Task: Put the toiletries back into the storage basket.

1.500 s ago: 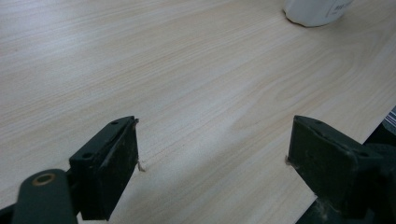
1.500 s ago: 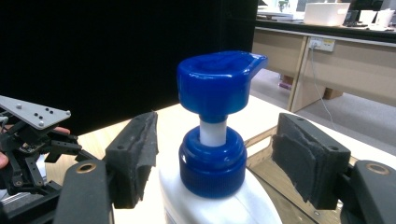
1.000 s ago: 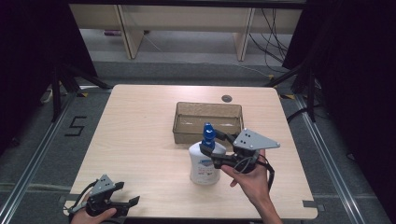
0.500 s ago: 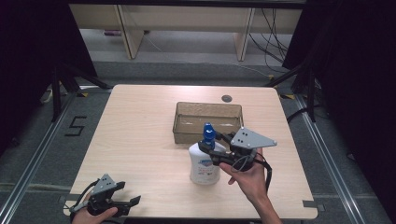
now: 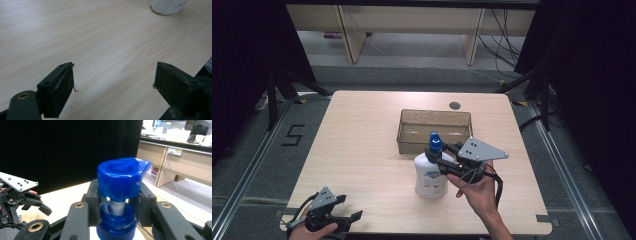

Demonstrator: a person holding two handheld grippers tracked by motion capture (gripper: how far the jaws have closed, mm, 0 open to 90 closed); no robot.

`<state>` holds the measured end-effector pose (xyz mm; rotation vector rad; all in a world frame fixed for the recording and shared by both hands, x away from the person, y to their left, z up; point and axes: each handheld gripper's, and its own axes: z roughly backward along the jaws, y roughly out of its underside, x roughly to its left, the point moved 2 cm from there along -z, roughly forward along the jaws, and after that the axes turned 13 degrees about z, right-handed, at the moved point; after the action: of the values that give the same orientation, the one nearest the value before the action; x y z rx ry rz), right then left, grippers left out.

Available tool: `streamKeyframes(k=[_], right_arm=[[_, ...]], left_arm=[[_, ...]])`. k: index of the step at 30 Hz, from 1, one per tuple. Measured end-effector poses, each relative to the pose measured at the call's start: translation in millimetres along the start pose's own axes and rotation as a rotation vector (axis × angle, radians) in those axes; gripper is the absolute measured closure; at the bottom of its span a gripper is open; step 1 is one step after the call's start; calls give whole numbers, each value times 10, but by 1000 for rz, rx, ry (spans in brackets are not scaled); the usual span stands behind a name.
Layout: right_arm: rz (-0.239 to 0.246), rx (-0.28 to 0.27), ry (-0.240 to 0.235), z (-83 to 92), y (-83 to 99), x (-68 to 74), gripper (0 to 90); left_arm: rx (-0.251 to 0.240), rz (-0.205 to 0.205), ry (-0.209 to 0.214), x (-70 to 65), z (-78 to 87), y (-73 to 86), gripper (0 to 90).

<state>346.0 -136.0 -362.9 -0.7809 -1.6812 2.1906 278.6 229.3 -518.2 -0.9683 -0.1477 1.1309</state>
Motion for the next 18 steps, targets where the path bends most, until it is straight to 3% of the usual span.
streamKeyframes(k=[12,18], right_arm=[[16,6,34,-6,-12,7,626],[-5,25,33,-28,-36,29,627]], left_arm=[[-18,1,6,9,9,11,155],[-11,-2,5,4,5,12,155]])
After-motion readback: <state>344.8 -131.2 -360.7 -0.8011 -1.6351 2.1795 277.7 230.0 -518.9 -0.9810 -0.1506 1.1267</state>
